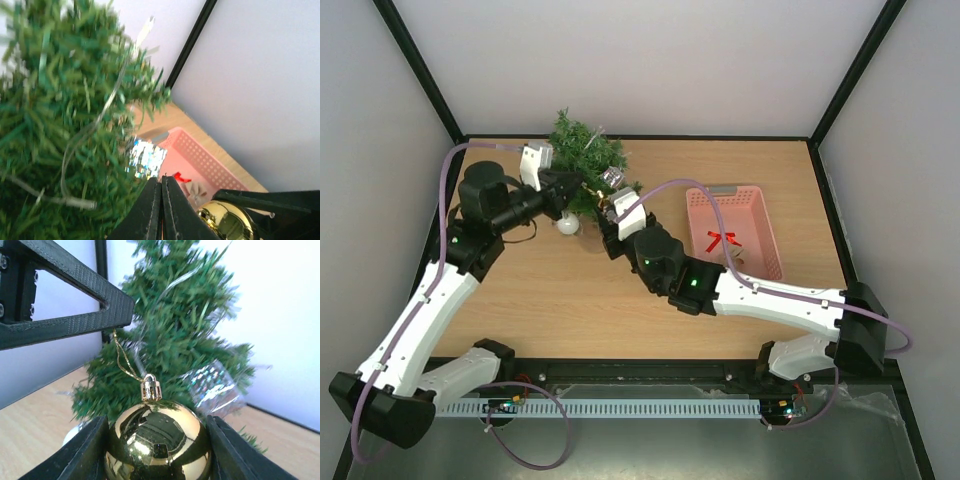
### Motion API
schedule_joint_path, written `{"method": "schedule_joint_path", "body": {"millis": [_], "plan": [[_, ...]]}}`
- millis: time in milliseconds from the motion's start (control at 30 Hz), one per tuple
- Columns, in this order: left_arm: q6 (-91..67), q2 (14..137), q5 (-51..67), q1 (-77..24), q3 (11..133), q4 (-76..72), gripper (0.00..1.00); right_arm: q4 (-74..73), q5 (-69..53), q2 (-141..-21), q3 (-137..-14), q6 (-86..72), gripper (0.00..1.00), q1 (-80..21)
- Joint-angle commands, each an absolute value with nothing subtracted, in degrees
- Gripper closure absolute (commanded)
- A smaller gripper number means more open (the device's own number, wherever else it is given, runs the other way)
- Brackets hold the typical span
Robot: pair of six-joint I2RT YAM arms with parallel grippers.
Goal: Decorate the small christmas tree
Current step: Hang the decoration item on the Christmas tree.
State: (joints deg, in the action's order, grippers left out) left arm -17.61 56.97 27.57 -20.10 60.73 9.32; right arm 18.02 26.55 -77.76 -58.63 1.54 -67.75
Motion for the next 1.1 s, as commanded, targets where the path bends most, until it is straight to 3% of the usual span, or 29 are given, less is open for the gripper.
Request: {"method": "schedule_joint_path", "body": {"millis": [0,200,1067], "plan": [[-19.27,60.44,27.05,-20.47,66.96,6.6,0.98,14.29,33.86,-77.9,-63.99,7.92,0.64,-67.16],[-19.53,63.2,27.98,-20.48,66.36,-0.54,0.98,15.59,36.19,-78.1,-66.56,13.94,0.63,-65.27],[-18.03,64.51,22.63,-20.57,63.53,-1.28,0.98,15.06,27.09,-82.19,-68.15,19.38,0.62,-60.55]]}}
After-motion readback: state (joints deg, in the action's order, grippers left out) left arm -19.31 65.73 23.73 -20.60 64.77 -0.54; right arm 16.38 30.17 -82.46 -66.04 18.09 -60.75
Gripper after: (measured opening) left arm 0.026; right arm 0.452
